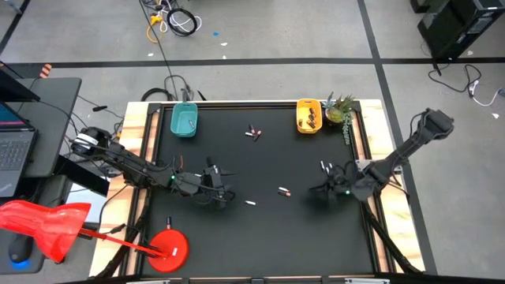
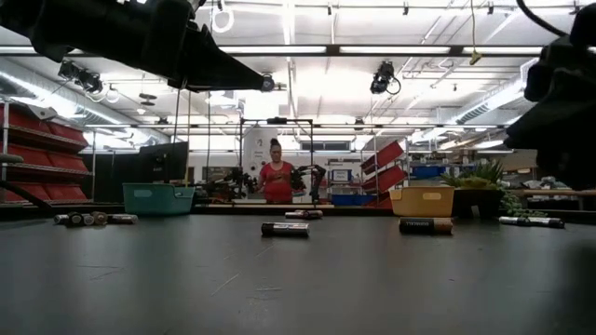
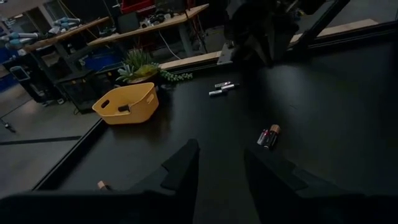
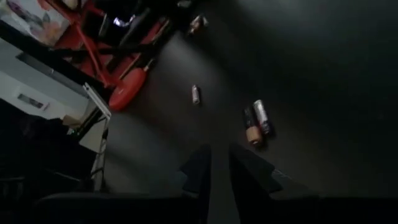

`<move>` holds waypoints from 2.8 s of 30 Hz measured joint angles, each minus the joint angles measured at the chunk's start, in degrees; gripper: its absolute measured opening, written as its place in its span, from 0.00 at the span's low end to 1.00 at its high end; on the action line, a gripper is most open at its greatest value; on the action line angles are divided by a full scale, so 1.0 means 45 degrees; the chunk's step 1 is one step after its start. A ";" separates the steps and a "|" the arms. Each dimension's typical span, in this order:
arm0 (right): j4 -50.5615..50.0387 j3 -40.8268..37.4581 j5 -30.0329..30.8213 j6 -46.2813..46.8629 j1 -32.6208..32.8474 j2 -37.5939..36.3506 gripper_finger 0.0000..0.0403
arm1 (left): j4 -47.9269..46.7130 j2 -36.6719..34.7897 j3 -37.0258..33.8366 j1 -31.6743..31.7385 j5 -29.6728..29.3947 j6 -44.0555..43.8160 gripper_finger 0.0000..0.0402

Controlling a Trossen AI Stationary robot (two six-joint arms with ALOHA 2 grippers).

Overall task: Sort batteries
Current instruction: Put the silver battery into the blue bin

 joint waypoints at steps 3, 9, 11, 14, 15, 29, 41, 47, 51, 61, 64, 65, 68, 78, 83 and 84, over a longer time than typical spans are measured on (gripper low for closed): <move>-0.1382 0.0820 0.0228 0.0039 0.0080 0.0234 0.16 | 0.0008 0.0000 0.0000 0.0000 -0.0004 -0.0005 0.33; -0.8236 0.3349 0.0424 0.1604 -0.0399 0.0415 0.16 | 0.0116 0.0000 0.0000 0.0000 -0.0004 -0.0059 0.33; -1.0835 0.3877 -0.0208 0.2753 -0.0704 0.0808 0.16 | 0.0135 0.0000 0.0000 0.0000 -0.0004 -0.0034 0.33; -1.2860 0.4213 -0.1513 0.3961 -0.1067 0.1583 0.16 | 0.0272 0.0000 0.0000 0.0000 -0.0004 0.0021 0.33; -1.3054 0.4279 -0.1675 0.4071 -0.1122 0.1829 0.16 | 0.0320 0.0000 0.0000 0.0000 -0.0004 0.0044 0.33; -1.4943 0.5073 -0.3494 0.2859 -0.2941 0.3634 0.19 | 0.0402 0.0000 0.0000 0.0000 -0.0009 0.0076 0.33; -1.4911 0.5073 -0.3627 0.1898 -0.4535 0.4380 0.38 | 0.0408 0.0000 0.0000 0.0000 -0.0009 0.0084 0.33; -1.4633 0.5068 -0.3754 0.1562 -0.5278 0.4380 0.38 | 0.0401 0.0000 0.0000 0.0000 -0.0004 0.0117 0.33; -1.4367 0.5045 -0.4031 0.1554 -0.5523 0.4380 0.37 | 0.0394 0.0000 0.0000 0.0000 -0.0004 0.0117 0.33; -1.2597 0.4091 -0.4299 0.1882 -0.5507 0.4739 0.34 | 0.0375 0.0000 0.0000 0.0000 -0.0004 0.0121 0.33; -1.2513 0.4082 -0.4197 0.1923 -0.5503 0.4851 0.32 | 0.0375 0.0000 0.0000 0.0000 -0.0004 0.0121 0.33; -1.2493 0.4082 -0.4163 0.1923 -0.5503 0.4880 0.31 | 0.0375 0.0000 0.0000 0.0000 -0.0004 0.0121 0.33; -1.2412 0.4088 -0.4178 0.1866 -0.5503 0.5029 0.26 | 0.0385 0.0000 0.0000 0.0000 -0.0004 0.0121 0.33; -1.2103 0.4196 -0.4290 0.0789 -0.5367 0.5260 0.06 | 0.0409 0.0000 0.0000 0.0000 0.0001 0.0083 0.33; -1.2295 0.4638 -0.4435 0.0095 -0.5338 0.5357 0.06 | 0.0409 0.0000 0.0000 0.0000 0.0001 0.0039 0.33; -1.2323 0.4716 -0.4439 -0.0041 -0.5342 0.5371 0.06 | 0.0405 0.0000 0.0000 0.0000 0.0001 -0.0003 0.33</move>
